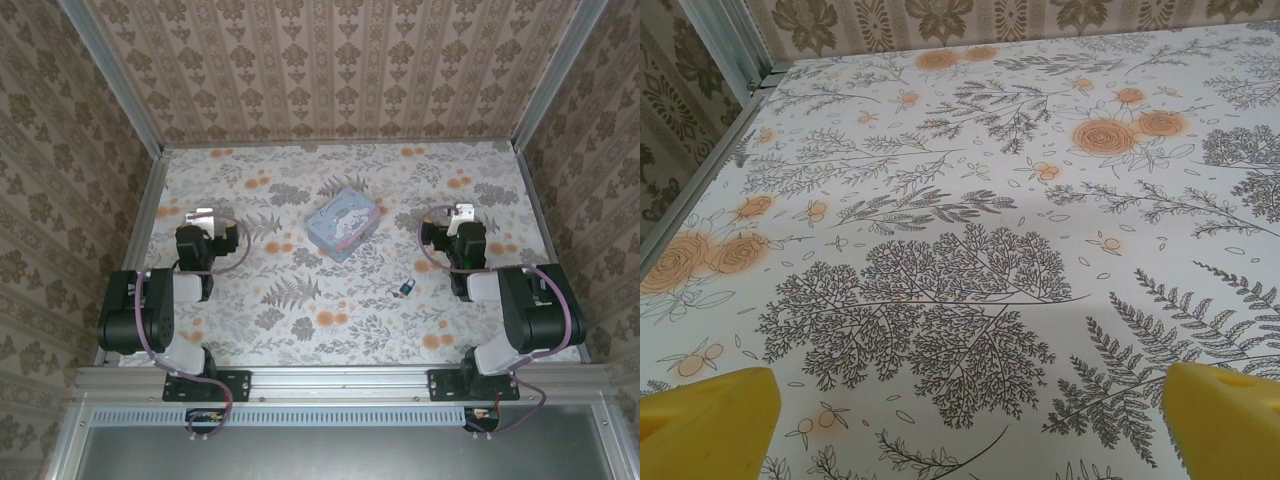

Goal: Unlock the padlock with the key

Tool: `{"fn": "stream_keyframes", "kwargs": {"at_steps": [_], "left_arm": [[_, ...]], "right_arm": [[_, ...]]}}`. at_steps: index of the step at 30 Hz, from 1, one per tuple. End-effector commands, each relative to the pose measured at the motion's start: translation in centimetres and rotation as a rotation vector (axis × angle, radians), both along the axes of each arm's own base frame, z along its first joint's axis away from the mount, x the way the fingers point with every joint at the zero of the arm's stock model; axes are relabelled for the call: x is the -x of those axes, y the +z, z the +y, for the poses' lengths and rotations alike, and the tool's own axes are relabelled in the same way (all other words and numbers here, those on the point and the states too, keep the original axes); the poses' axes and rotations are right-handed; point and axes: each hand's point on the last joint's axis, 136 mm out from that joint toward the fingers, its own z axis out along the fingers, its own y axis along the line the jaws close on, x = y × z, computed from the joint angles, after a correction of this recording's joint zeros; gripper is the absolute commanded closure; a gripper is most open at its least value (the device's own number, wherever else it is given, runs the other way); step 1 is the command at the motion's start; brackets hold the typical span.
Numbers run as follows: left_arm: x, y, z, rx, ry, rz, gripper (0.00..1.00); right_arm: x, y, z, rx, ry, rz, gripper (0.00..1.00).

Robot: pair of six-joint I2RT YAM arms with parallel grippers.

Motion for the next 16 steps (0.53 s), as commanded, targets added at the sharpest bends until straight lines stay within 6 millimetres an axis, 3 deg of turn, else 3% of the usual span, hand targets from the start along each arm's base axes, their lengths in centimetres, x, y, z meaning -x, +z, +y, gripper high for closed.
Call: {"fn": "stream_keyframes", "kwargs": {"at_steps": [1,14,16], "left_arm": [[-0.2,0.4,-0.2,-0.016,-0.015,-0.011,0.00],[-0.3,0.4,-0.2,-0.016,-0.014,-0.009,0.00],[-0.1,0.6,-1.3,-0.011,-0.088,-0.024,0.00]], "right_arm": [[0.1,0.6,-0.3,0.015,-0.019,-0.027,0.00],[-0.3,0.5,0.7,0.002,0.052,-0.010,0.00],[0.7,0.6,1.7,0.021,0.108,-0.055,0.00]]}}
